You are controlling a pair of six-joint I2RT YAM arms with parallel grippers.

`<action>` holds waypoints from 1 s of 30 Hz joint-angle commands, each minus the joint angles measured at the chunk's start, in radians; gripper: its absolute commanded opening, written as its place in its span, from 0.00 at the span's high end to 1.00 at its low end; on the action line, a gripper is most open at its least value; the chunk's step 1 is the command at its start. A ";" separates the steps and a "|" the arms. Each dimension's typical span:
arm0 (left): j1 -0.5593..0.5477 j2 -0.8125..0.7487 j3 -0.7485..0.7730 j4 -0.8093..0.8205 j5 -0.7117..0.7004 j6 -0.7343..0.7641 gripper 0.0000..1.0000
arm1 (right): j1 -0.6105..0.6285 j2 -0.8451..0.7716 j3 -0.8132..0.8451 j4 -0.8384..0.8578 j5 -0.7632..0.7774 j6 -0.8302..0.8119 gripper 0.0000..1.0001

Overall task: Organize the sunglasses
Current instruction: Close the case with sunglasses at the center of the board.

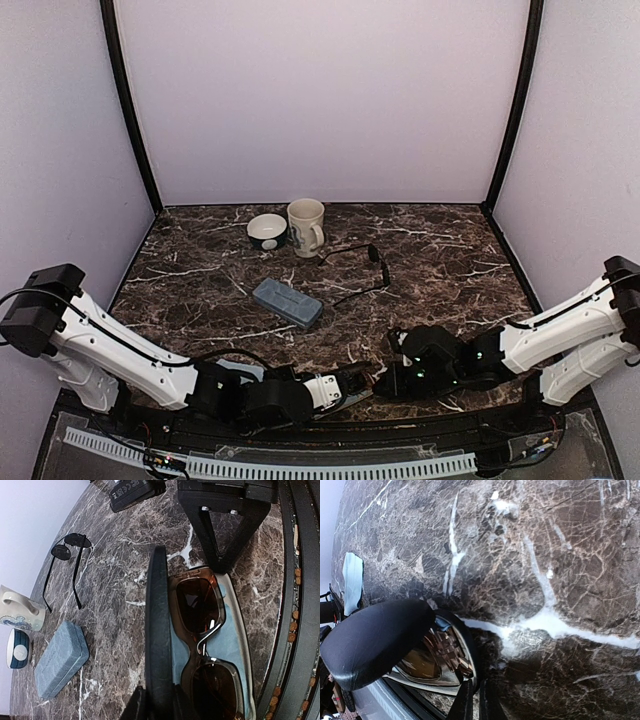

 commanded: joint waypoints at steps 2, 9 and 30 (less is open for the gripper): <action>-0.039 0.041 0.002 -0.053 0.420 -0.004 0.86 | 0.012 0.026 0.030 0.065 0.011 -0.009 0.95; -0.039 0.060 0.012 -0.055 0.511 0.023 0.85 | 0.018 0.019 0.028 0.072 0.027 -0.013 0.96; -0.038 0.120 0.060 -0.092 0.727 0.020 0.75 | 0.038 0.037 0.060 0.064 0.034 -0.026 0.97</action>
